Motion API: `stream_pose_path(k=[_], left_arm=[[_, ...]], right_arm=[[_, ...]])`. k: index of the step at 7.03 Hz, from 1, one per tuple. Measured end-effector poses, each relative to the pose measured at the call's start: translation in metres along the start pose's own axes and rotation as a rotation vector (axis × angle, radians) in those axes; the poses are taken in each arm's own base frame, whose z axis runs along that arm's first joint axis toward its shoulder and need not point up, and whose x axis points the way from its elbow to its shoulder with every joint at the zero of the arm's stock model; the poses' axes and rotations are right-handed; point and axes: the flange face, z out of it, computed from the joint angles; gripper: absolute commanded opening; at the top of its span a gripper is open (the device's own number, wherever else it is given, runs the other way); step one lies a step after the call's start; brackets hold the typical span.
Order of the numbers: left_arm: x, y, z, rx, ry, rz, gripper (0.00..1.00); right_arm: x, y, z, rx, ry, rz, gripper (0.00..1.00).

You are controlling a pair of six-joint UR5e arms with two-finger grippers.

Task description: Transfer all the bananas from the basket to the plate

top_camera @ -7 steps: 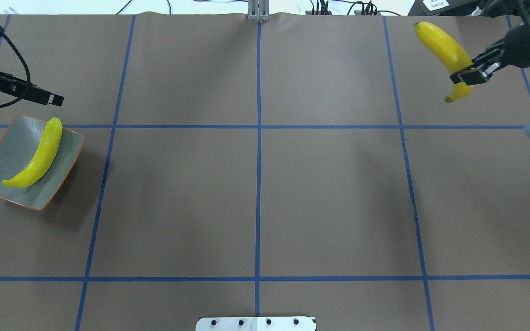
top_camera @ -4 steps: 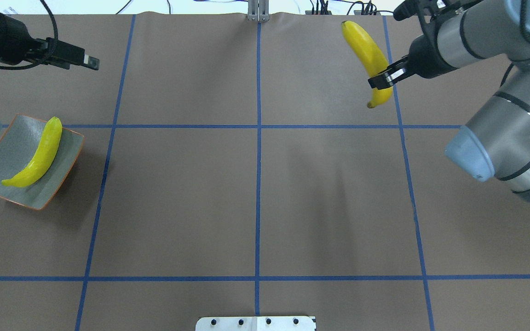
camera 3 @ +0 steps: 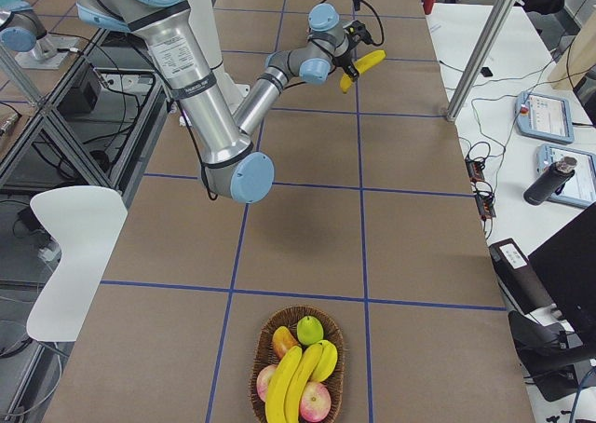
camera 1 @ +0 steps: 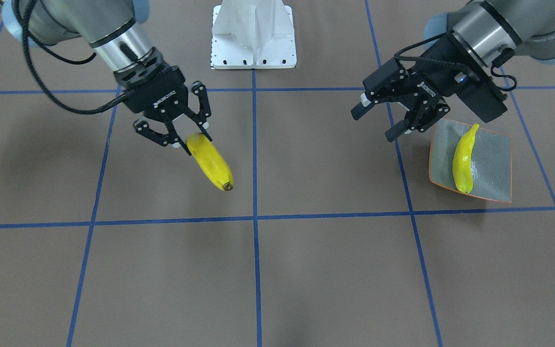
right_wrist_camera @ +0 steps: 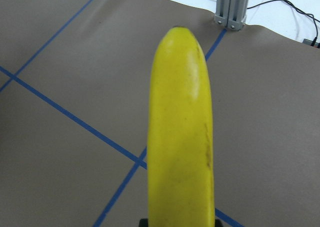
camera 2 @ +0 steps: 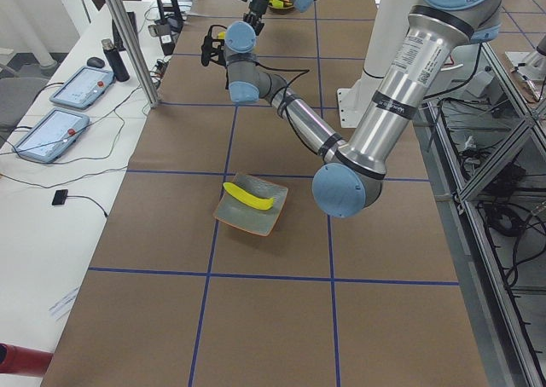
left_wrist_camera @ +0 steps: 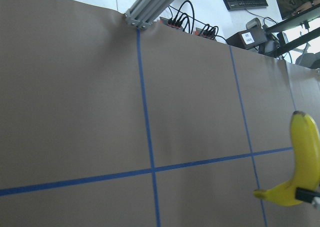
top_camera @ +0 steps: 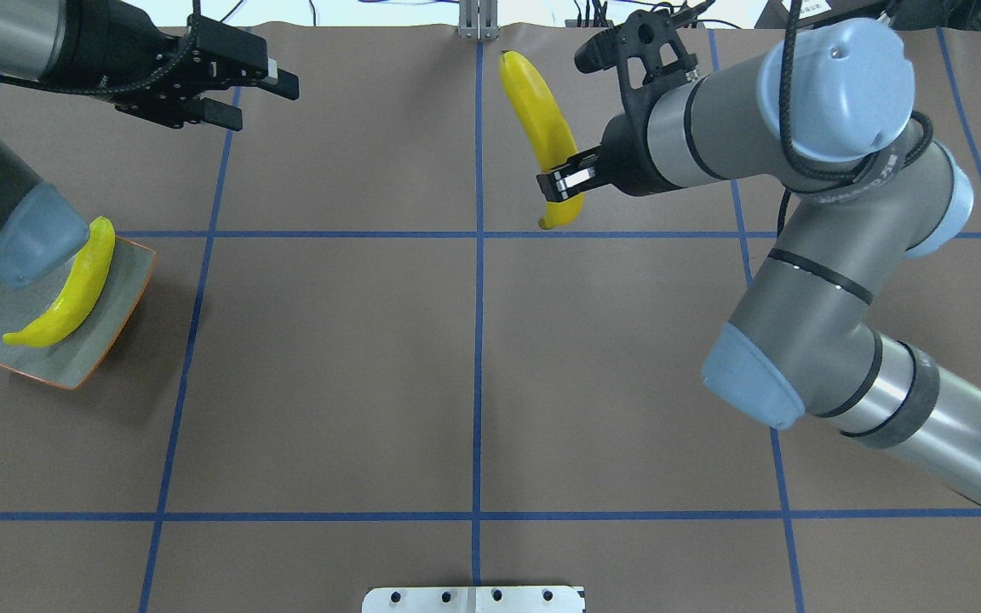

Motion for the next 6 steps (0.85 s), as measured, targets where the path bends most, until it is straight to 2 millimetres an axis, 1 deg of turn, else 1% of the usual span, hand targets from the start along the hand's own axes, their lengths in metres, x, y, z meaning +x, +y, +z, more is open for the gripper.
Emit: stream_pose_path(k=[1,2,3,4,6], left_arm=[[0.01,0.006,0.002,-0.001,0.033,-0.048,1.0],[0.016,0.012,0.005,0.004,0.068,-0.08,1.0],[0.022,0.02,0.009,0.015,0.106,-0.099,1.0],[0.027,0.028,0.012,0.017,0.143,-0.115,1.0],[0.035,0.043,0.018,-0.006,0.205,-0.134,1.0]], right_arm=[[-0.041,0.001,0.002,0.041,-0.026,0.026,0.0],[-0.073,0.005,0.003,0.082,-0.058,0.043,0.0],[-0.101,0.016,0.005,0.127,-0.101,0.048,0.0],[-0.119,0.025,0.006,0.159,-0.136,0.049,0.0],[-0.135,0.033,0.005,0.187,-0.18,0.05,0.0]])
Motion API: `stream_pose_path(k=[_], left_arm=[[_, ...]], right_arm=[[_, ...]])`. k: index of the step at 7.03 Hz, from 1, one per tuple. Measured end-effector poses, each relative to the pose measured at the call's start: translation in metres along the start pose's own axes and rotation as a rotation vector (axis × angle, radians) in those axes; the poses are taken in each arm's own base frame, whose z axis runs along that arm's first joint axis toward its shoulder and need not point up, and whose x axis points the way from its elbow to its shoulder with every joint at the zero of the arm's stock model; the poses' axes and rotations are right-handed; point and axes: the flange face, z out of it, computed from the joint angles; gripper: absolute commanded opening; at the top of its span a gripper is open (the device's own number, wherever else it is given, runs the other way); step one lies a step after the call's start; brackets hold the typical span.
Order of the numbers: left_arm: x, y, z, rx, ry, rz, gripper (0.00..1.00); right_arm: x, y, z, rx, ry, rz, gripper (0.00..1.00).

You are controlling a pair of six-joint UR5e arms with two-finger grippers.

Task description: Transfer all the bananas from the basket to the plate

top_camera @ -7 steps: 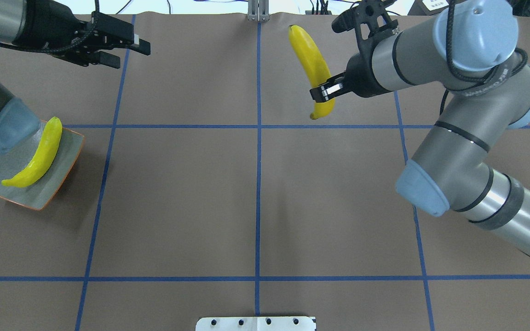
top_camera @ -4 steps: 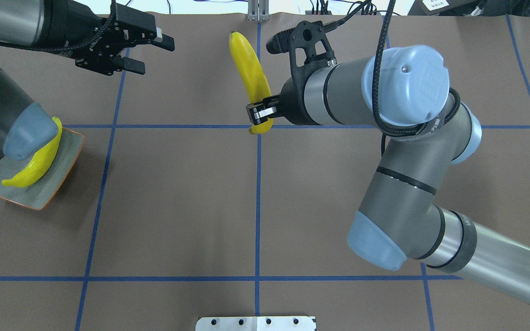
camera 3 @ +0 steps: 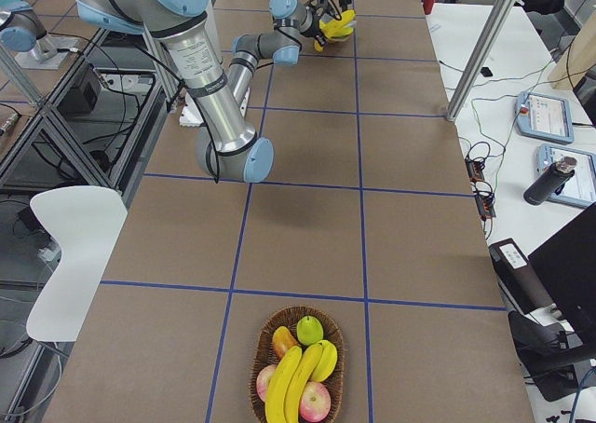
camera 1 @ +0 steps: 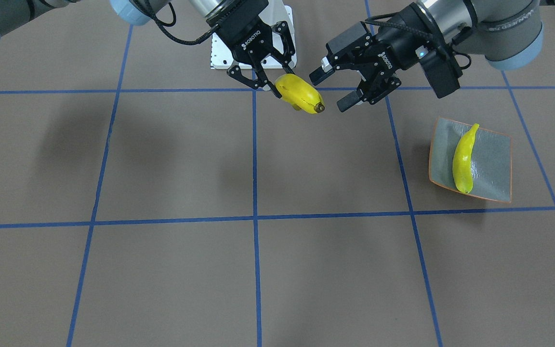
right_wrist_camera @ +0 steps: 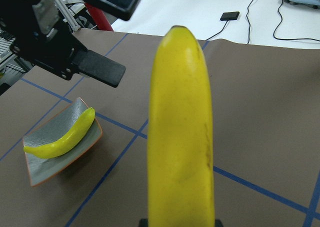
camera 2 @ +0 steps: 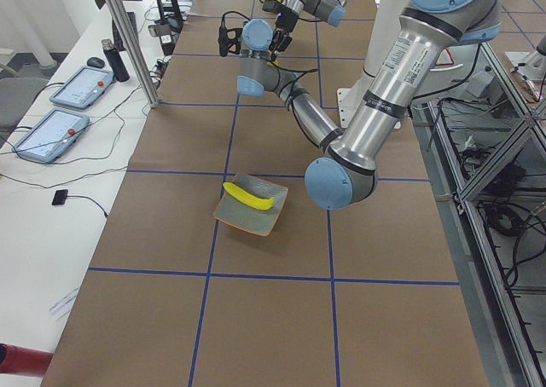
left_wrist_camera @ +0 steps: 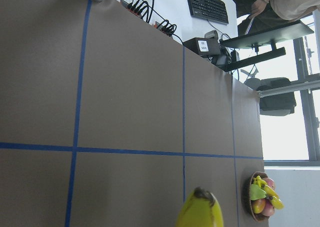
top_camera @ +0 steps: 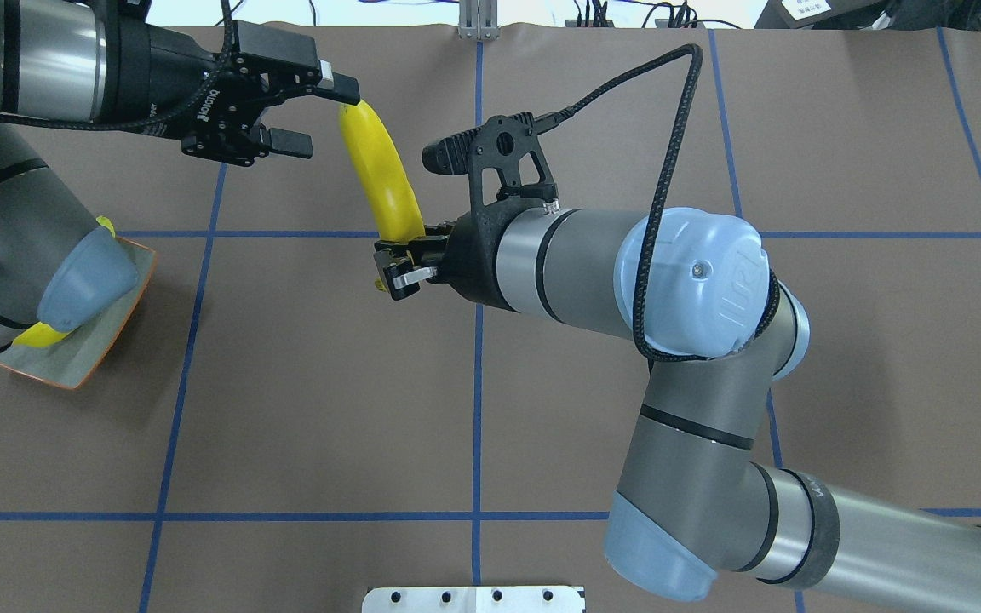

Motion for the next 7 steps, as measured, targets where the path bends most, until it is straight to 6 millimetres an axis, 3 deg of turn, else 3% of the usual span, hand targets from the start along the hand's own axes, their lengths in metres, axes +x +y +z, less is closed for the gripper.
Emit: stream_pose_path(k=[2,3,5,7], left_arm=[[0.0,0.019,0.016,-0.02,0.028,-0.002,1.0],[0.0,0.026,0.023,-0.025,0.042,0.001,0.85],[0.0,0.033,0.027,-0.029,0.057,0.007,0.02],[0.002,0.034,0.027,-0.03,0.066,0.013,0.0]], right_arm=[[-0.006,0.0,-0.001,0.01,-0.017,0.0,0.0],[-0.007,-0.001,-0.002,0.013,-0.02,0.0,0.0],[-0.008,-0.002,-0.004,0.023,-0.027,0.0,0.0],[-0.008,-0.003,-0.005,0.034,-0.038,-0.001,0.0]])
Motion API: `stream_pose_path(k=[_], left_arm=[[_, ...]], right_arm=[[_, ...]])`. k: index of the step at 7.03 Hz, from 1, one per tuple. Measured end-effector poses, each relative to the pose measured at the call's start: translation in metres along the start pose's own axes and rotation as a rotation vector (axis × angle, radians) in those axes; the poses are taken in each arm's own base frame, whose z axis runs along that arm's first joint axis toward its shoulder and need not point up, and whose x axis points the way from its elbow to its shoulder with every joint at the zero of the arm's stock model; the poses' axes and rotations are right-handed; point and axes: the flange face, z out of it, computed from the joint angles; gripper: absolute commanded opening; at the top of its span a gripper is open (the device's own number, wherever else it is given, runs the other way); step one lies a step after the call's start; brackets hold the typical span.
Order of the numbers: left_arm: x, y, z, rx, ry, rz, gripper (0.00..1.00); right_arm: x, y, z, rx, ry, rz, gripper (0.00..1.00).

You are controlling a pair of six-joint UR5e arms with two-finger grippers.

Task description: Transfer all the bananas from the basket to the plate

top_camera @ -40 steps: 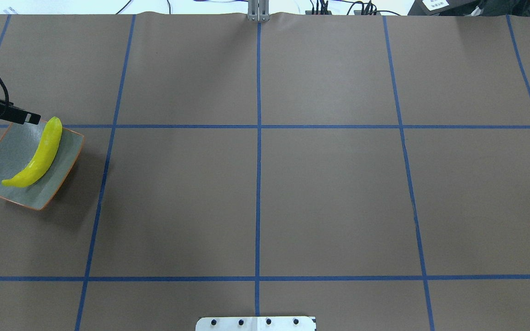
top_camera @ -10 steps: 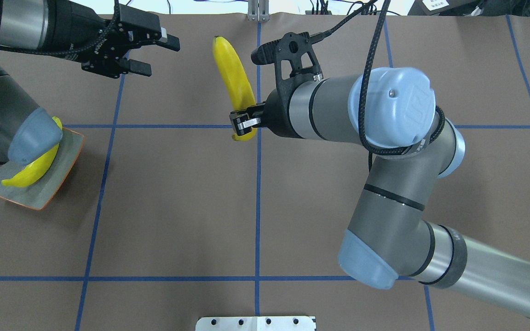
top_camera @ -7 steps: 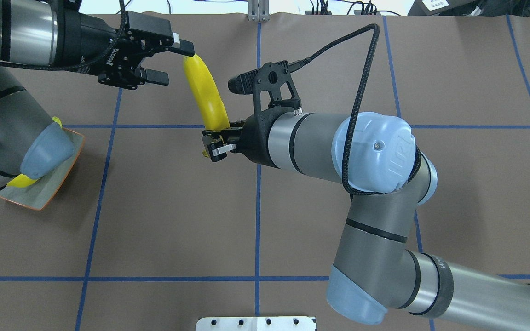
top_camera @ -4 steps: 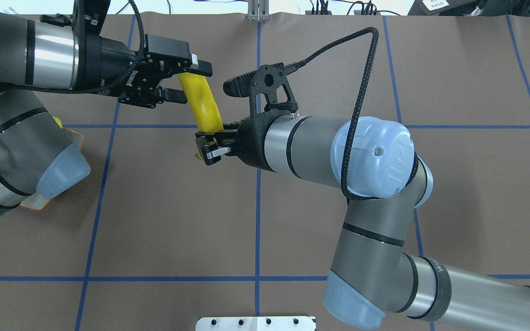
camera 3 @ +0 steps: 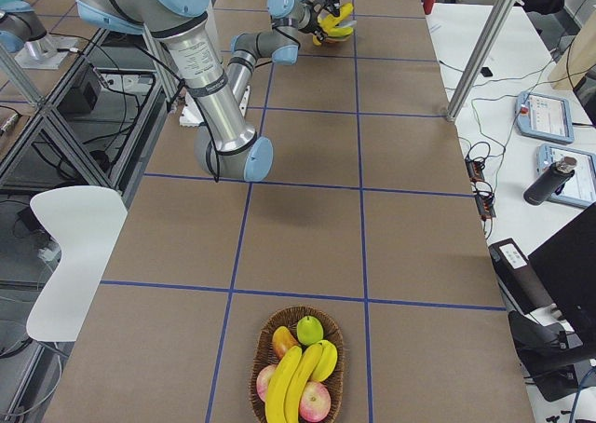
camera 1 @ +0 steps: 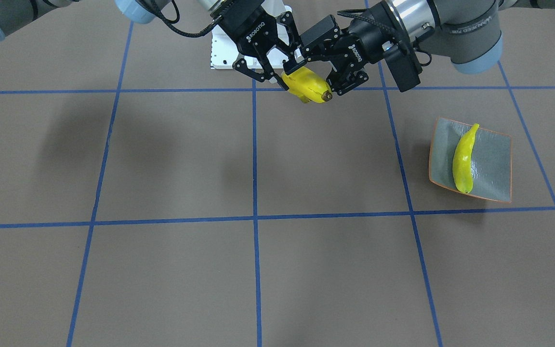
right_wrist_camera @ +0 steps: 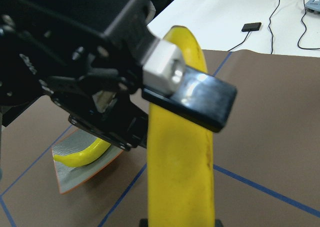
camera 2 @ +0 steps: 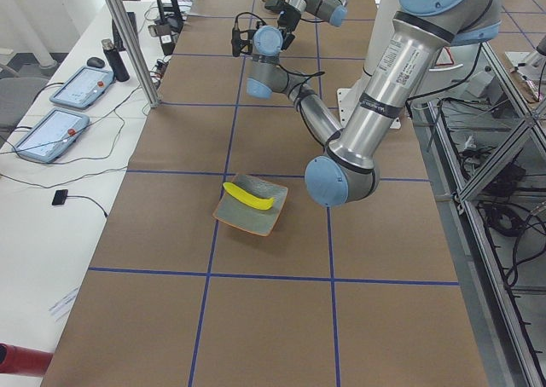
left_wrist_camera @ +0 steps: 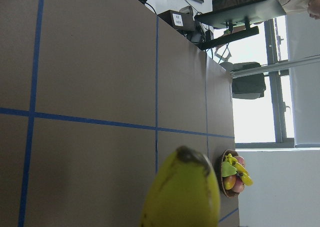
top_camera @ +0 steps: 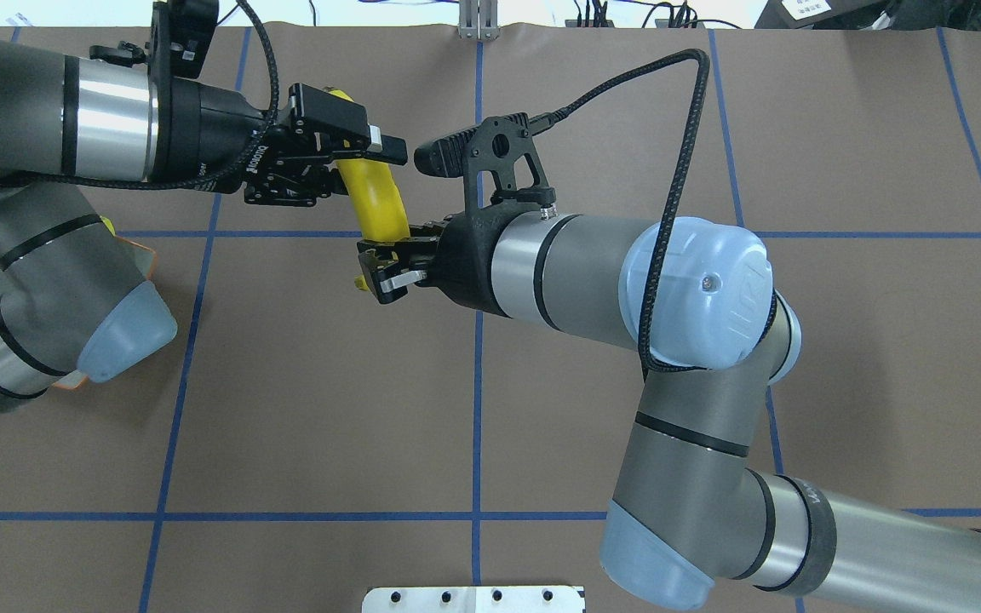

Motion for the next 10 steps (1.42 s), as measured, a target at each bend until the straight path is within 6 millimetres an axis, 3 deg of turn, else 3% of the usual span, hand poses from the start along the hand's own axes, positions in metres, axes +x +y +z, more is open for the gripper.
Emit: stream_pose_path(k=[1,2,3,7,9,10], left_arm=[[0.001,0.0,0.0,0.003,0.003,0.002,0.0],[0.003,-0.001,0.001,0.012,0.007,0.004,0.0],[0.003,-0.002,0.001,0.023,0.01,0.004,0.0],[0.0,-0.005,-0.002,0.034,0.007,0.003,0.0],[-0.003,-0.007,-0.004,0.043,0.003,0.003,0.0],[-0.005,-0.009,-0.004,0.052,-0.002,0.002,0.0]], right_arm=[[0.0,0.0,0.0,0.001,-0.002,-0.001,0.11],[0.0,0.0,-0.001,0.003,-0.005,-0.001,0.73],[-0.001,-0.001,-0.002,0.01,-0.015,0.0,0.99],[0.005,-0.007,-0.01,0.035,-0.038,0.083,1.0],[0.029,-0.017,-0.016,0.033,-0.011,0.099,1.0],[0.052,-0.025,-0.022,0.013,0.007,0.104,1.0]])
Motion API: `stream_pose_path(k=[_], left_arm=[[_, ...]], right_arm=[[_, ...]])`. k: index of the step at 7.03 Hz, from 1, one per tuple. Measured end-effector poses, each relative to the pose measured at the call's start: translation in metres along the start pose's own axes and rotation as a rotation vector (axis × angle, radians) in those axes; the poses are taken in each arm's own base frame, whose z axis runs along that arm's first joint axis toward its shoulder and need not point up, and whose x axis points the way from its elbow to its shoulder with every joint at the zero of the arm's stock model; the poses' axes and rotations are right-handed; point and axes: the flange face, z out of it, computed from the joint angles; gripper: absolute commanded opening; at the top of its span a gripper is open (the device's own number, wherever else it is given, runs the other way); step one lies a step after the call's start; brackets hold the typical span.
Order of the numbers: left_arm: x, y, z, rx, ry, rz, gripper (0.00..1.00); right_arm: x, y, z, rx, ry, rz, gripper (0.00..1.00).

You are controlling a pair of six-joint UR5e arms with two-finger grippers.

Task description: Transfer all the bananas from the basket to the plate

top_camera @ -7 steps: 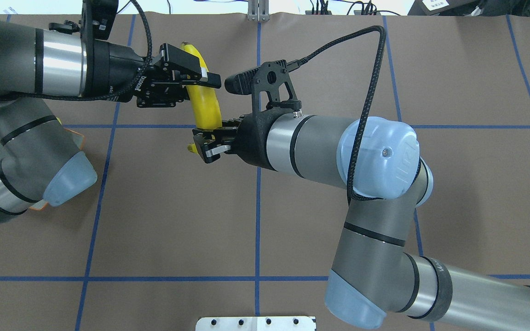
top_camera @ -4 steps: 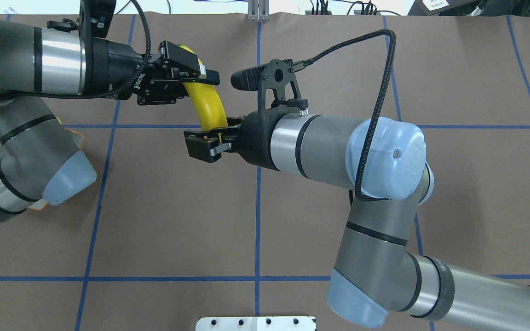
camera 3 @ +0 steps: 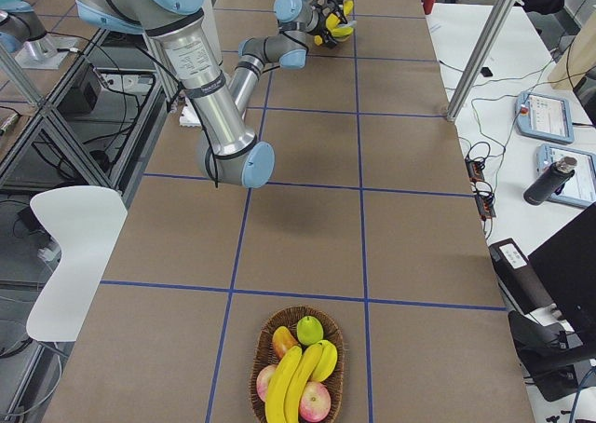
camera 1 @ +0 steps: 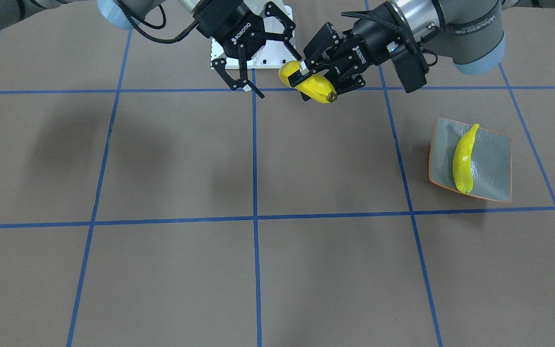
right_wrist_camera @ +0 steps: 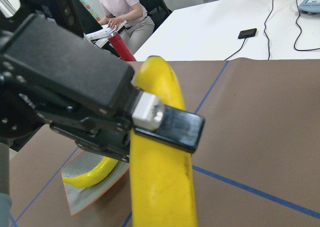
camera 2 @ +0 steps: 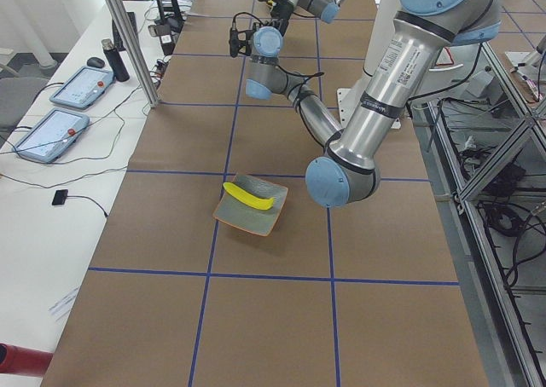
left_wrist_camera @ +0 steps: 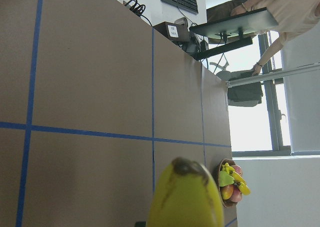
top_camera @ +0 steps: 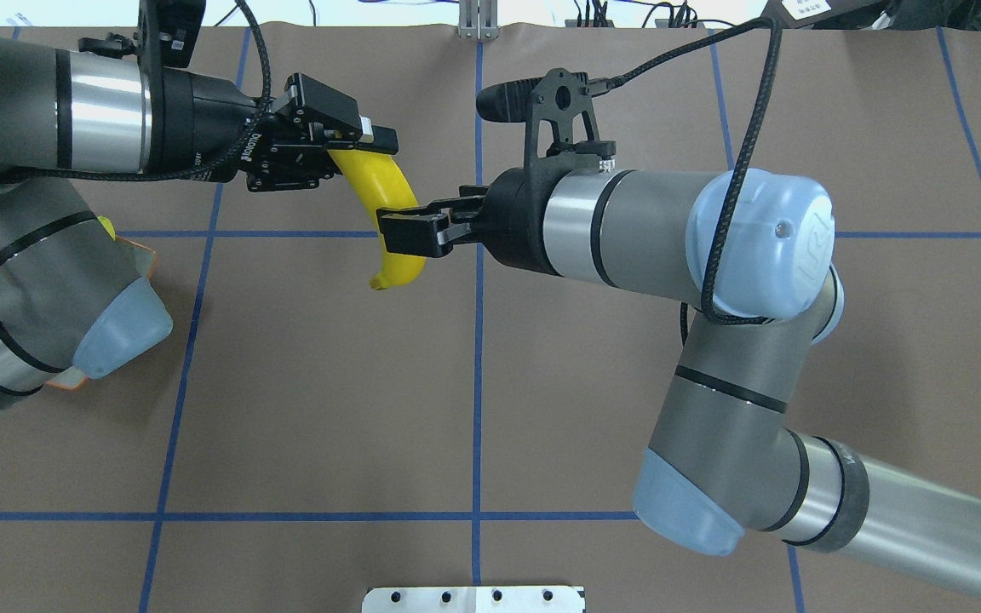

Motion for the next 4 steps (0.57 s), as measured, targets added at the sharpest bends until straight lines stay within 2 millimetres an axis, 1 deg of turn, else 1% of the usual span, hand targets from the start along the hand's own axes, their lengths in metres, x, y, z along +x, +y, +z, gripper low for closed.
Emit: stream_pose_path(k=[1,2,3,4], left_arm=[[-0.007,-0.003,-0.002,0.011,-0.012,-0.005,0.0],[-0.021,-0.006,-0.007,0.023,-0.035,-0.016,0.0],[-0.043,-0.009,-0.017,0.035,-0.071,-0.034,0.0],[-0.066,-0.011,-0.032,0.05,-0.108,-0.054,0.0]], right_arm=[[0.032,-0.016,-0.01,-0.033,0.029,0.007,1.0],[0.067,-0.038,-0.025,-0.083,0.073,0.024,1.0],[0.102,-0.065,-0.044,-0.144,0.13,0.048,1.0],[0.133,-0.085,-0.061,-0.194,0.187,0.06,1.0]])
